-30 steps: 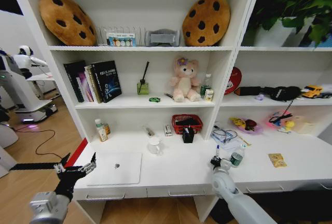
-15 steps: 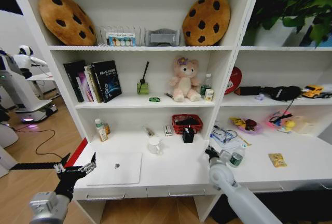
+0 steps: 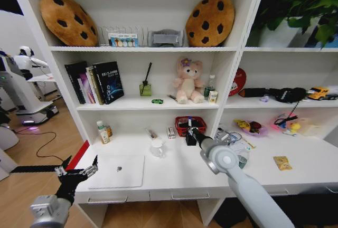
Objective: Organize the objects on the table.
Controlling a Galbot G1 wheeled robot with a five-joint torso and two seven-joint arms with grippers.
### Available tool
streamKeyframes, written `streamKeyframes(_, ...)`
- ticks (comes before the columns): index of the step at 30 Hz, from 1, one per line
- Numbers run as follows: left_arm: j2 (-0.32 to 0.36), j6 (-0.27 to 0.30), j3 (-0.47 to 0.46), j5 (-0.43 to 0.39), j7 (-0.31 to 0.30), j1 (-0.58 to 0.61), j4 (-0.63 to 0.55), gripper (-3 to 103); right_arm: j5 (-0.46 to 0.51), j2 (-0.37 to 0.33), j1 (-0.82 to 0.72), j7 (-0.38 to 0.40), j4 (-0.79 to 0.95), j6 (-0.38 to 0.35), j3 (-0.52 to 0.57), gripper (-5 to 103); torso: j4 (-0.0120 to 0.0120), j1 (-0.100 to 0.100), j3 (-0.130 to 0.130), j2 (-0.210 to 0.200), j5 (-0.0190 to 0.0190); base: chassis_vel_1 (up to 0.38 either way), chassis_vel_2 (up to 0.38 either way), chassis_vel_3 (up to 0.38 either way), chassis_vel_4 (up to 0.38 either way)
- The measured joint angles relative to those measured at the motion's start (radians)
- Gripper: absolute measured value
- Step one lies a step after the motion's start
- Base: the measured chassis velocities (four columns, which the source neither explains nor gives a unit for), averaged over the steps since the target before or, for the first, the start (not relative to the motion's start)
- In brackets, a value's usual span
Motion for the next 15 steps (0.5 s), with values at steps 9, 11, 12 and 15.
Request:
streamKeyframes(9,0.0,0.0,0.0,0.0,0.0,0.0,0.0,100,-0.074,0.138,-0.068,0.058,-0.073,0.077,0.1,12,-0.0002,0.0,0.0,0.0,0.0003,0.0,0.0,0.0,0.0)
streamKeyframes(11,0.0,0.0,0.0,0.0,0.0,0.0,0.0,100,-0.082,0.171,-0.085,0.074,-0.1,0.089,0.159,12,-0.0005,0.0,0.0,0.0,0.0003,0.0,0.0,0.0,0.0)
streamKeyframes(12,0.0,0.0,0.0,0.0,0.0,0.0,0.0,100,-0.082,0.171,-0.085,0.074,-0.1,0.089,0.159,12,-0.0005,0.0,0.0,0.0,0.0003,0.0,0.0,0.0,0.0)
streamKeyframes(15,0.0,0.0,0.0,0.0,0.0,0.0,0.0,100,-0.065,0.213,-0.076,0.124,-0.107,0.105,0.219,12,-0.0002,0.0,0.0,0.0,0.0003,0.0,0.0,0.0,0.0)
